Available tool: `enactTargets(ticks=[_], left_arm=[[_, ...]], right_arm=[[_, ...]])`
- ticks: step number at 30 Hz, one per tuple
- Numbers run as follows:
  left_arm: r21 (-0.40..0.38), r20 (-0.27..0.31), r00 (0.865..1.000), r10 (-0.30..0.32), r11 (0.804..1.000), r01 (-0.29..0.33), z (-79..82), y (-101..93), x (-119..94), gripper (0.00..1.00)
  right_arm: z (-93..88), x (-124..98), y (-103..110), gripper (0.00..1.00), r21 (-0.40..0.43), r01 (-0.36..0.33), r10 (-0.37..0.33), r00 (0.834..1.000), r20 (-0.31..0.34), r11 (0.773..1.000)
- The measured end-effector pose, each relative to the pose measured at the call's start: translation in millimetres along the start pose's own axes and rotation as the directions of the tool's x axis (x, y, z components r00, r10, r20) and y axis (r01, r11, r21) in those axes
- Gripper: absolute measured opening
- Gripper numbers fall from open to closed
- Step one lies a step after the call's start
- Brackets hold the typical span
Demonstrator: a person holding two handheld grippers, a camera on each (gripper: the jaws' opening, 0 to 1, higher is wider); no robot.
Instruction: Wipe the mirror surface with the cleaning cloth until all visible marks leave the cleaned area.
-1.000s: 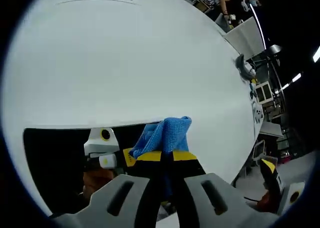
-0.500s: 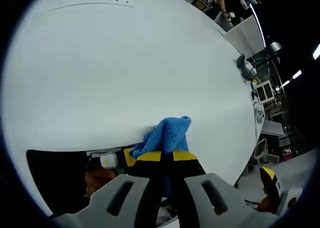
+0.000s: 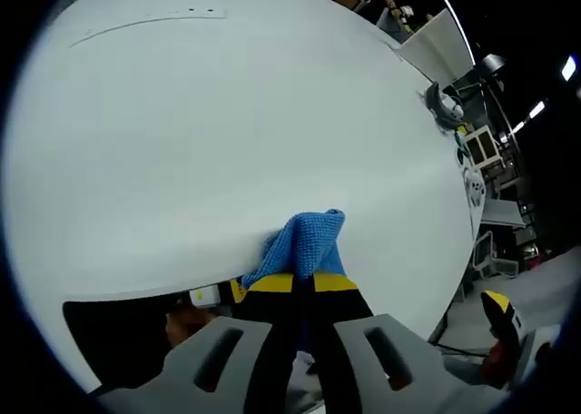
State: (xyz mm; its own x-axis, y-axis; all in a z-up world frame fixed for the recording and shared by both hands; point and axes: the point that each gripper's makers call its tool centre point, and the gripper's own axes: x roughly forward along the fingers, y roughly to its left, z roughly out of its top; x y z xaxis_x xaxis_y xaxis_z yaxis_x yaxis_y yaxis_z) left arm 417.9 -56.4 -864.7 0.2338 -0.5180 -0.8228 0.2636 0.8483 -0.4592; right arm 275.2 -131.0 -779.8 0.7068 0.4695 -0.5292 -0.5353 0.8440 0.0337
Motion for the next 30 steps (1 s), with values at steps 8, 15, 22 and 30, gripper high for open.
enactTargets(ticks=[8, 15, 22, 30], left_arm=[[-0.017, 0.0, 1.0, 0.006, 1.0, -0.006, 1.6, 12.8, -4, 0.01], [-0.029, 0.011, 1.0, 0.024, 0.999, -0.023, 0.9, 27.4, -14, 0.01], [-0.027, 0.008, 0.999, 0.046, 0.999, -0.045, 1.0, 36.8, -20, 0.01], [-0.028, 0.013, 0.998, 0.054, 0.998, -0.054, 0.2, 40.3, -21, 0.01]], right_arm=[[-0.4, 0, 1, 0.99, 0.005, -0.003, 0.003, 1.0, -0.003, 1.0], [-0.1, 0, 0, 0.99, -0.001, 0.001, -0.001, 1.0, 0.0, 1.0], [-0.3, 0, 1, 0.99, -0.003, -0.004, 0.004, 1.0, -0.003, 1.0], [-0.3, 0, 0, 0.99, -0.009, 0.004, -0.004, 1.0, -0.002, 1.0]])
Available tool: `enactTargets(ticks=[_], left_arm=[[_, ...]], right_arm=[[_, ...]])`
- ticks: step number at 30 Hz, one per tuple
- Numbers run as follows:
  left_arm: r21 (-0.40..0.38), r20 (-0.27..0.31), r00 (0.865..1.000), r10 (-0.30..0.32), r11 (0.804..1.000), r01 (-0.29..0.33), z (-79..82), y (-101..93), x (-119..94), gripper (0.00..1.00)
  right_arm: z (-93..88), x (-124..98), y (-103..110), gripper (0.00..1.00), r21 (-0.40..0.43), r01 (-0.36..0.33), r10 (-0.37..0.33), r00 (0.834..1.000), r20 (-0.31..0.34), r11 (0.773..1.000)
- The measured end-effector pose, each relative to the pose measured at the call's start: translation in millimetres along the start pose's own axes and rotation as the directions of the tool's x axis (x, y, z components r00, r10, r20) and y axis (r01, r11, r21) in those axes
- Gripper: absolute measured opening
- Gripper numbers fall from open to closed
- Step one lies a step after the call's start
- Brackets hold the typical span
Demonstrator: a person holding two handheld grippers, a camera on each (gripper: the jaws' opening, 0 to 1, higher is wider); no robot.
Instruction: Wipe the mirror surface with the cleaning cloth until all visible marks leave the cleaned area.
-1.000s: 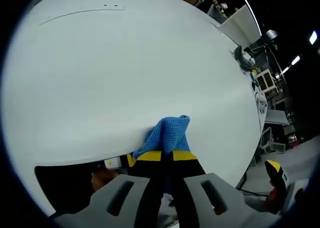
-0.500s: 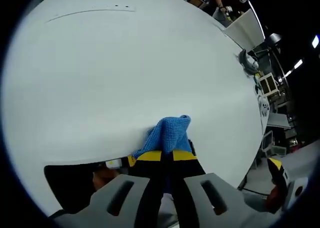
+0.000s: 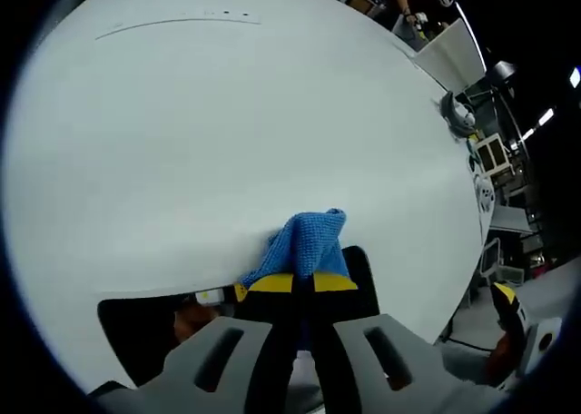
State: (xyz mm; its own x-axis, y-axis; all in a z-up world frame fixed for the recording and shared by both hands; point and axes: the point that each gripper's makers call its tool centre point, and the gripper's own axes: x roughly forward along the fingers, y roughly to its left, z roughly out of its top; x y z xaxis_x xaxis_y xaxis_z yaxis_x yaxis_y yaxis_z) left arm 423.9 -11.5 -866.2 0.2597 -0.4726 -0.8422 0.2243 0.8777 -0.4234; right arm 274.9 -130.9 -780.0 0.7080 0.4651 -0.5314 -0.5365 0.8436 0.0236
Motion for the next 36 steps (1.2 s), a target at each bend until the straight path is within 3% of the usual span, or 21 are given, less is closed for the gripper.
enactTargets(ticks=[10, 21, 36], left_arm=[[-0.002, 0.061, 0.998, 0.031, 1.0, -0.031, -2.7, -1.5, -2, 0.0], [-0.013, 0.062, 0.997, 0.04, 0.999, -0.039, -24.6, -6.8, -7, 0.0], [-0.036, 0.087, 0.995, 0.04, 0.999, -0.037, -56.0, -15.6, -15, 0.0]], right_arm=[[-0.4, 0, 4, 0.99, -0.009, -0.013, 0.013, 1.0, -0.002, 1.0], [3.2, -1, -1, 0.99, -0.006, 0.014, -0.014, 1.0, 0.025, 1.0], [-2.6, 0, 3, 0.99, -0.035, 0.011, -0.011, 1.0, -0.007, 0.999]])
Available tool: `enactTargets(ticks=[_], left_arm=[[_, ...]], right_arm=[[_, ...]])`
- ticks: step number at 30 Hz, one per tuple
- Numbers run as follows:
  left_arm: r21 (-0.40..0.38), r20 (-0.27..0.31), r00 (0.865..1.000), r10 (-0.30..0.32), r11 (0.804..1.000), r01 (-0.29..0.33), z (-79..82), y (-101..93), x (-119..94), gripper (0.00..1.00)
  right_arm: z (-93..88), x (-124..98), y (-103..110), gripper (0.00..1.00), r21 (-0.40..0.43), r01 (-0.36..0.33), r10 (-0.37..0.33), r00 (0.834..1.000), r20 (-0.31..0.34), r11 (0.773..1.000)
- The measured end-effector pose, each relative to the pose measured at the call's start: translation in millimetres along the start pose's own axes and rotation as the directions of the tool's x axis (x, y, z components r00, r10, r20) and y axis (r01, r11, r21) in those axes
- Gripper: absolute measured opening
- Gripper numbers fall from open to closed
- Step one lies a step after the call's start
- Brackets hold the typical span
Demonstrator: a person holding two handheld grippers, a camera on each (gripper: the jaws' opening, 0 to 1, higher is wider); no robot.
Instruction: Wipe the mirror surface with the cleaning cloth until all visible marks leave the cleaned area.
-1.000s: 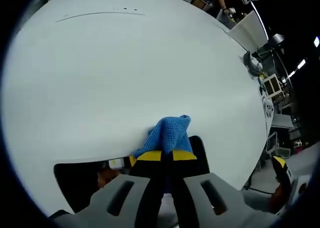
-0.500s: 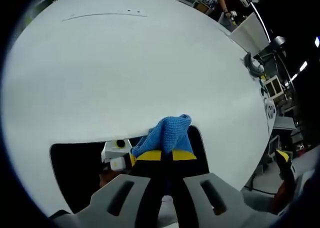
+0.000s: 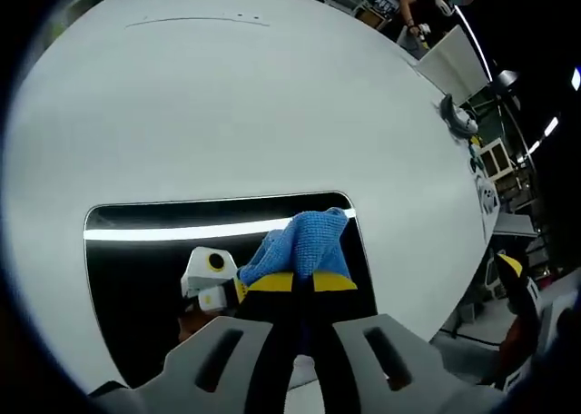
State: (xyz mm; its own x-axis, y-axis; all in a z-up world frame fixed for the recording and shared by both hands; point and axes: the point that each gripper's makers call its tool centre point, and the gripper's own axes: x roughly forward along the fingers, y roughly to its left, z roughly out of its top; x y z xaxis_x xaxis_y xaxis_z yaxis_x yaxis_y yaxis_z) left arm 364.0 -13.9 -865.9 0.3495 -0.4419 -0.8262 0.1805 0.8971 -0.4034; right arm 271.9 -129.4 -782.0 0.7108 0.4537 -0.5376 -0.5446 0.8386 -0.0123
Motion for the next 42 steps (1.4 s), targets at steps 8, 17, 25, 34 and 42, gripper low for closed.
enactTargets(ticks=[8, 17, 25, 34, 42], left_arm=[[0.015, 0.001, 1.0, -0.015, 1.0, 0.015, -16.2, -2.1, -6, 0.01], [0.024, -0.003, 1.0, -0.015, 1.0, 0.015, -35.1, -5.5, -15, 0.01], [-0.076, -0.001, 1.0, -0.029, 0.997, 0.028, -52.8, -4.1, -24, 0.01], [-0.069, -0.006, 1.0, -0.027, 0.997, 0.026, -65.0, -6.7, -29, 0.01], [-0.062, -0.007, 1.0, -0.029, 0.998, 0.028, -64.5, -6.3, -28, 0.01]], right_arm=[[0.9, 0, 7, 0.99, 0.006, -0.044, 0.044, 0.999, 0.007, 0.999], [-0.4, -1, 11, 0.99, 0.006, -0.066, 0.066, 0.998, 0.004, 0.998], [0.6, -2, 11, 0.99, 0.017, -0.057, 0.057, 0.998, 0.006, 0.998], [0.9, -1, 10, 0.99, 0.013, -0.057, 0.057, 0.998, 0.007, 0.998], [0.4, 0, 10, 0.99, 0.011, -0.052, 0.052, 0.999, 0.003, 0.999]])
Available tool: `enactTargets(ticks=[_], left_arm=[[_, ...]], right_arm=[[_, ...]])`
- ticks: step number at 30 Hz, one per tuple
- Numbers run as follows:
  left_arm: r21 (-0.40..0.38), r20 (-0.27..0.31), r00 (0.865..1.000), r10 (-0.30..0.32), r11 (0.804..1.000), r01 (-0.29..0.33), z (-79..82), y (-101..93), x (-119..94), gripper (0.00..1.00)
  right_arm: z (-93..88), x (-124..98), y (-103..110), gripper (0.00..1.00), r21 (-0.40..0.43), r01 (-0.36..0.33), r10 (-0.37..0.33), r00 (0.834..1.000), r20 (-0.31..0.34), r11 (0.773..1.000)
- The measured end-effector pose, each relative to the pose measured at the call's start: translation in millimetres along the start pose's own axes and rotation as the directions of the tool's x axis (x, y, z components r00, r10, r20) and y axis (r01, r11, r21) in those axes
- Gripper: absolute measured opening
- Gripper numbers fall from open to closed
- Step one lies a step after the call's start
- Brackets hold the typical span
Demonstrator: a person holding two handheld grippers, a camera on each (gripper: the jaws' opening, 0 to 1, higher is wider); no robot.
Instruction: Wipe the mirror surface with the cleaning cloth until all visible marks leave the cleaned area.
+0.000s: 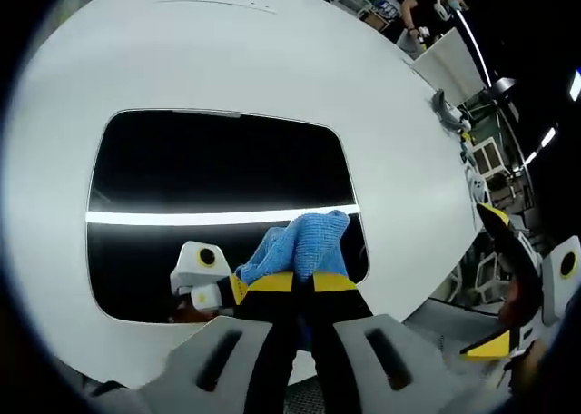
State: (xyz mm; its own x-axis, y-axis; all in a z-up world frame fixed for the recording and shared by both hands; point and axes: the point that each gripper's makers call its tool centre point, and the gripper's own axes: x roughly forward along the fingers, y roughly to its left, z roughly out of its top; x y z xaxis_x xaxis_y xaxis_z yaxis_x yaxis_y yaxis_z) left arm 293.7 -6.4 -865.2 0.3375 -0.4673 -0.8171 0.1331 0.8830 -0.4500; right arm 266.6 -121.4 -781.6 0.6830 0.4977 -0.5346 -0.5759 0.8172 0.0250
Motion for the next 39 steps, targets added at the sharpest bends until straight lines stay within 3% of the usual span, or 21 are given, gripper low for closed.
enactTargets(ticks=[20, 39], left_arm=[[-0.005, -0.006, 1.0, -0.019, 1.0, 0.019, 0.2, 2.0, 0, 0.01], [-0.024, -0.031, 0.999, -0.015, 1.0, 0.015, 2.2, 19.9, -9, 0.01]], right_arm=[[-0.8, 1, 0, 0.99, 0.005, -0.004, 0.004, 1.0, -0.006, 1.0], [-1.1, 2, 0, 0.99, 0.016, -0.009, 0.009, 1.0, -0.01, 1.0]])
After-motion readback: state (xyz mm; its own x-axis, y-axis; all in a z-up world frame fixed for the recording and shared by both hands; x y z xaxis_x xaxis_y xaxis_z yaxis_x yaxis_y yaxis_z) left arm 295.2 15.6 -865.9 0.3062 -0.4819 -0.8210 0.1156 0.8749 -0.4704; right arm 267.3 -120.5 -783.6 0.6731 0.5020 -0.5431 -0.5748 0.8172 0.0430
